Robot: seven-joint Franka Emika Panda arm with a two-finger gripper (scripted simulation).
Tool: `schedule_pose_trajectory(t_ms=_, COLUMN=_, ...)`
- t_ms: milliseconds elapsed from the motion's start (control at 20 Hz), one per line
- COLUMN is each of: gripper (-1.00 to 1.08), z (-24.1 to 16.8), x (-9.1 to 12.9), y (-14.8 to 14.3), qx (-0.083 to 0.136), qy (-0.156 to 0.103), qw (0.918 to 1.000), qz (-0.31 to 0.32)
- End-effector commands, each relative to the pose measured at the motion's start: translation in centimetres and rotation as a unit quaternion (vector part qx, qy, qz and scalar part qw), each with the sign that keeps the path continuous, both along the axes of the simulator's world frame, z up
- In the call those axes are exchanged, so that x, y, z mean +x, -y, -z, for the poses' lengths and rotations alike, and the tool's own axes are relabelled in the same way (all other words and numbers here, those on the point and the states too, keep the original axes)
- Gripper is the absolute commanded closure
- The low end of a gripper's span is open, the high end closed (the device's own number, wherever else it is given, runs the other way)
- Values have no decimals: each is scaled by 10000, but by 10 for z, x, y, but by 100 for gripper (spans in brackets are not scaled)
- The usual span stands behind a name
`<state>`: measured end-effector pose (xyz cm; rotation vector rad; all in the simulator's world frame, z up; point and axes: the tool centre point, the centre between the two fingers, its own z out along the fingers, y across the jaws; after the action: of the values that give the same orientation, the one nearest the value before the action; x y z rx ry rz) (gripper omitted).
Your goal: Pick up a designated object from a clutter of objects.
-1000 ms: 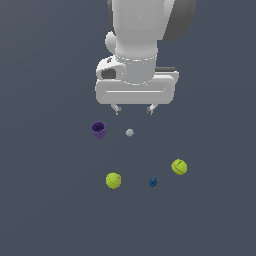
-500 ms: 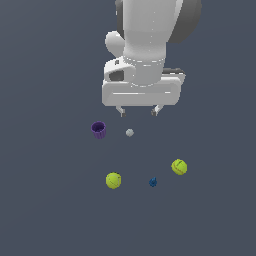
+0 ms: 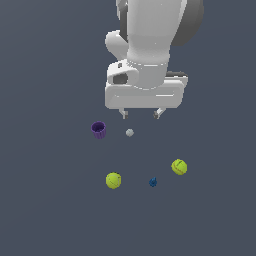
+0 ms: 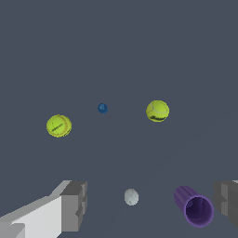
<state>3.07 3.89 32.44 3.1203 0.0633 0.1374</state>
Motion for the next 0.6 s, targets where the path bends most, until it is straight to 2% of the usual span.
schedule_pose_trajectory(t_ms=0, gripper=-92, z=5, x=3, y=-4, qx=10, qy=-10, qw=10000, qz=80)
schedule_pose_trajectory(t_ms=550, gripper=-92, z=44, x=23, y=-40, qx=91, qy=-82, qw=9968, qz=793)
